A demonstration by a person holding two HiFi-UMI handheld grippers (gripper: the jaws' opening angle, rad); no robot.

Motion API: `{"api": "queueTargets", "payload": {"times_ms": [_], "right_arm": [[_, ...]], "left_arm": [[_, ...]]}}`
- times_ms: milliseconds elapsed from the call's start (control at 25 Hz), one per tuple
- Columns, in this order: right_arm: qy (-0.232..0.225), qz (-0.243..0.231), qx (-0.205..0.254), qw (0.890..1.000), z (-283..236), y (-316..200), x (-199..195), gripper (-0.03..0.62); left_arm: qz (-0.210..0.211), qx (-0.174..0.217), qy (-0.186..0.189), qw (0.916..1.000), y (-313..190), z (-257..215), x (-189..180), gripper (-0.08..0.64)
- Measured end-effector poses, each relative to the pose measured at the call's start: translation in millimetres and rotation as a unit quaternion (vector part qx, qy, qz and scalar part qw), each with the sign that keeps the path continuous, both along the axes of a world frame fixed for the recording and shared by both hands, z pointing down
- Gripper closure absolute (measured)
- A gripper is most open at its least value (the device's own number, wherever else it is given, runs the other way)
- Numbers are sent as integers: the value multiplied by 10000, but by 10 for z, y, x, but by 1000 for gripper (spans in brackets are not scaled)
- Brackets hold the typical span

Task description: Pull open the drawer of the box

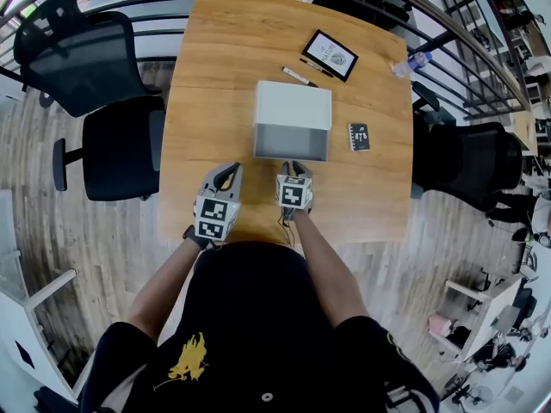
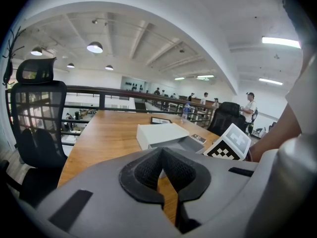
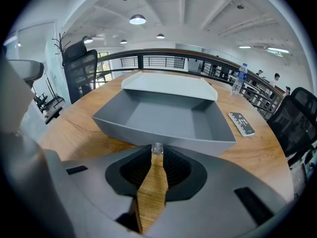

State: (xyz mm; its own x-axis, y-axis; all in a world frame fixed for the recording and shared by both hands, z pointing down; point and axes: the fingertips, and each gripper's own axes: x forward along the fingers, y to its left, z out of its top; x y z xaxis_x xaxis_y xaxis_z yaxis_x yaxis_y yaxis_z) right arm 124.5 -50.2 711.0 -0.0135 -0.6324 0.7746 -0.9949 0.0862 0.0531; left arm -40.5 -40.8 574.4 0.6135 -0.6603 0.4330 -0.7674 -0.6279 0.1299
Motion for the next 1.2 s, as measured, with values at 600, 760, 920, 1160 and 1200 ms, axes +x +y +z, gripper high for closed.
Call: {"api": "queueTargets", "payload": {"times_ms": [600,760,920,1160,1200], "right_arm": [[43,-67,-31,10000,26,146,-4,523],[18,-85,-12,10000,34,141,-27,524],[28,-91,-3,10000,18,143,-10,523],[22,-92,10,10000,4,157,-8,523],[12,-85,11,10000,8,157,-8,523]], "left_arm": [[-70,-25,47,10000,62,8,-42,544],[-97,-72,62,9999,69,36,-57,545],[-84,-44,67,9999,80,16,-28,545],[-90,-58,50,9999,104,13,-42,545],[-90,-56,52,9999,106,15,-43,544]]}}
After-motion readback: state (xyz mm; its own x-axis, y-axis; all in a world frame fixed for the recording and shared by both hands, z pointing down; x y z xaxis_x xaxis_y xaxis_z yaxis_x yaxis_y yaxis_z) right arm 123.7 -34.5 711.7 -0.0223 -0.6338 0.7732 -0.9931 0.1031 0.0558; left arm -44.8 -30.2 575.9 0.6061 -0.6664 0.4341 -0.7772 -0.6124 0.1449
